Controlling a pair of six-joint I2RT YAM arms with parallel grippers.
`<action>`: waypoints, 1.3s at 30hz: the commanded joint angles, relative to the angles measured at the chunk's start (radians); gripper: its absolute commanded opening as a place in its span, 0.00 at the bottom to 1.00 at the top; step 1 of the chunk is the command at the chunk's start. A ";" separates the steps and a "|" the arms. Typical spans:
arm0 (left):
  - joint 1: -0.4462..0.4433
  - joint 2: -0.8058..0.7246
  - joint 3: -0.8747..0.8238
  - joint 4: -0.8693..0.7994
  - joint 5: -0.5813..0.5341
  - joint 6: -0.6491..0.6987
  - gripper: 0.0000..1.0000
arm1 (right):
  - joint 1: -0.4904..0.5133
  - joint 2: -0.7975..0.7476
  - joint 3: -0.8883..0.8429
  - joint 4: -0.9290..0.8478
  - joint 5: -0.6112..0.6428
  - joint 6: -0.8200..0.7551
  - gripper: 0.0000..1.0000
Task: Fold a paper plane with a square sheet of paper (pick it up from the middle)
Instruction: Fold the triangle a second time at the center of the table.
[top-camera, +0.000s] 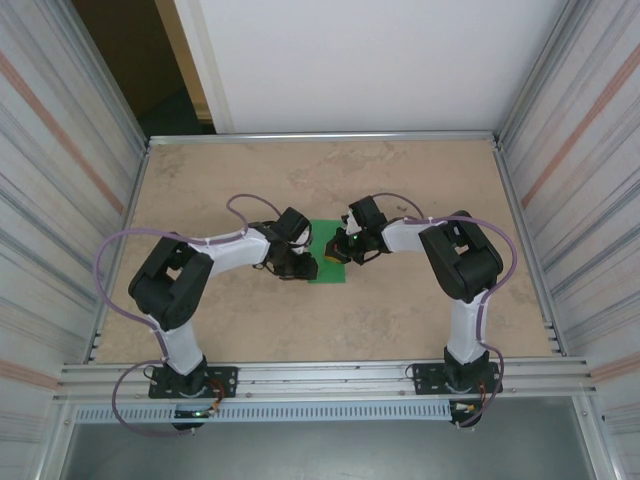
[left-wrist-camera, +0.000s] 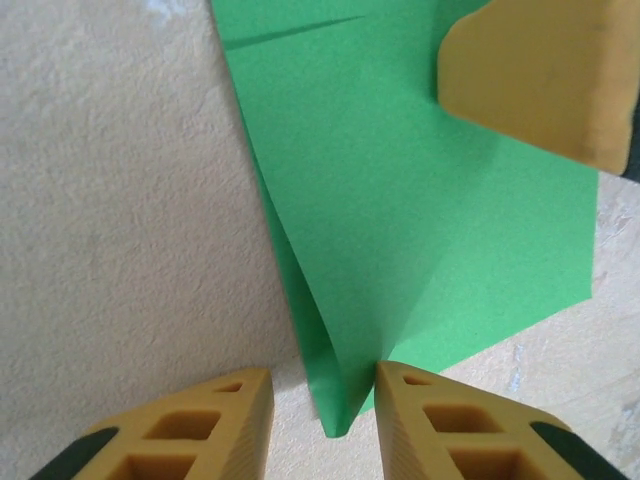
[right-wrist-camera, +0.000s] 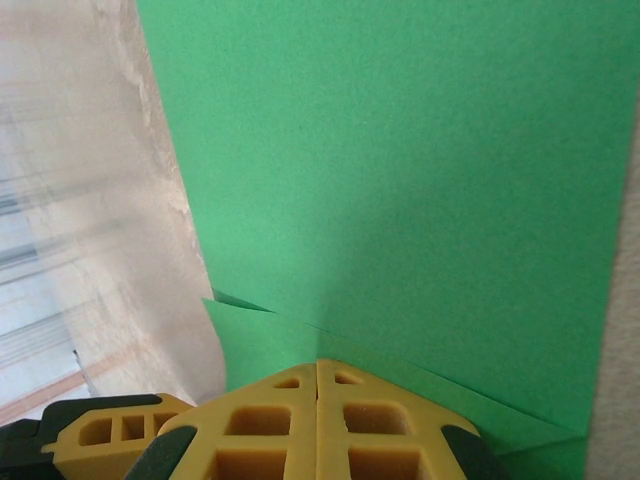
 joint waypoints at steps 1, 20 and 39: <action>-0.009 0.045 0.008 -0.035 -0.031 0.032 0.30 | -0.004 0.033 0.001 -0.126 0.055 0.016 0.04; 0.021 0.073 -0.014 0.033 0.102 0.028 0.21 | 0.026 -0.068 0.026 -0.069 -0.026 -0.034 0.11; 0.055 0.094 -0.011 0.056 0.182 -0.034 0.18 | 0.042 -0.027 0.031 -0.089 0.071 0.034 0.10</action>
